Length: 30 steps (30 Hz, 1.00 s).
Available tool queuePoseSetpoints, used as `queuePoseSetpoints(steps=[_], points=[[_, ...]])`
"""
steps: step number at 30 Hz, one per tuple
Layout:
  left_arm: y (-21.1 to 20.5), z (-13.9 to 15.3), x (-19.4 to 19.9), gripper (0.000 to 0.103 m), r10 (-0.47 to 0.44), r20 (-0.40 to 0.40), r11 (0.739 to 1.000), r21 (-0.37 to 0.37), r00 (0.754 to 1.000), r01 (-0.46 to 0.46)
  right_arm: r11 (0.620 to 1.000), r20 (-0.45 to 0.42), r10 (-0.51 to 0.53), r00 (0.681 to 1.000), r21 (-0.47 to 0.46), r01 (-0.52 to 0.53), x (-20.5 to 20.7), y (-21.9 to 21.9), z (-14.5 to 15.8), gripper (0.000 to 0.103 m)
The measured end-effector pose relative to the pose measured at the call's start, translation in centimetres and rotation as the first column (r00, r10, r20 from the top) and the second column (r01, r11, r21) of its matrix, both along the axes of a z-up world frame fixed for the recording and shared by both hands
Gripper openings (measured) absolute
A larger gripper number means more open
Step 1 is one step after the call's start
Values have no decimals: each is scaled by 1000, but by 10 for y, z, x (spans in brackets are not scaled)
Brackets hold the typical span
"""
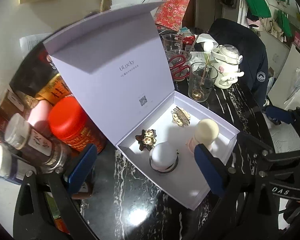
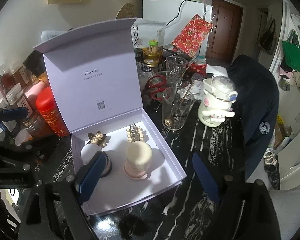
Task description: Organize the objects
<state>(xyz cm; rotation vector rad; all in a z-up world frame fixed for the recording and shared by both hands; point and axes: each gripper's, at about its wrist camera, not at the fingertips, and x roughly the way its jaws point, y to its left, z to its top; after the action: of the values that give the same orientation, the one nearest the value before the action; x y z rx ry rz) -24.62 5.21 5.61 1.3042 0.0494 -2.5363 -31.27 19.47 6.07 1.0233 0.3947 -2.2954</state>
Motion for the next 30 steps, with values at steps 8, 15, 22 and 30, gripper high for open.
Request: queuePoseSetpoints(steps=[8, 15, 22, 30], points=[[6, 25, 19, 97, -14, -3, 1000, 8, 1000, 14, 1000, 14, -6, 1000, 16, 6, 22, 15, 23, 90], [19, 43, 45, 97, -25, 6, 1000, 19, 1000, 25, 1000, 22, -22, 1000, 19, 21, 47, 32, 36, 90], [35, 58, 73, 97, -12, 4, 1000, -2, 1000, 12, 1000, 35, -17, 999, 12, 17, 77, 50, 45, 90], [52, 62, 102, 97, -5, 6, 1000, 5, 1000, 5, 1000, 18, -3, 1000, 23, 3, 112, 73, 50, 90]])
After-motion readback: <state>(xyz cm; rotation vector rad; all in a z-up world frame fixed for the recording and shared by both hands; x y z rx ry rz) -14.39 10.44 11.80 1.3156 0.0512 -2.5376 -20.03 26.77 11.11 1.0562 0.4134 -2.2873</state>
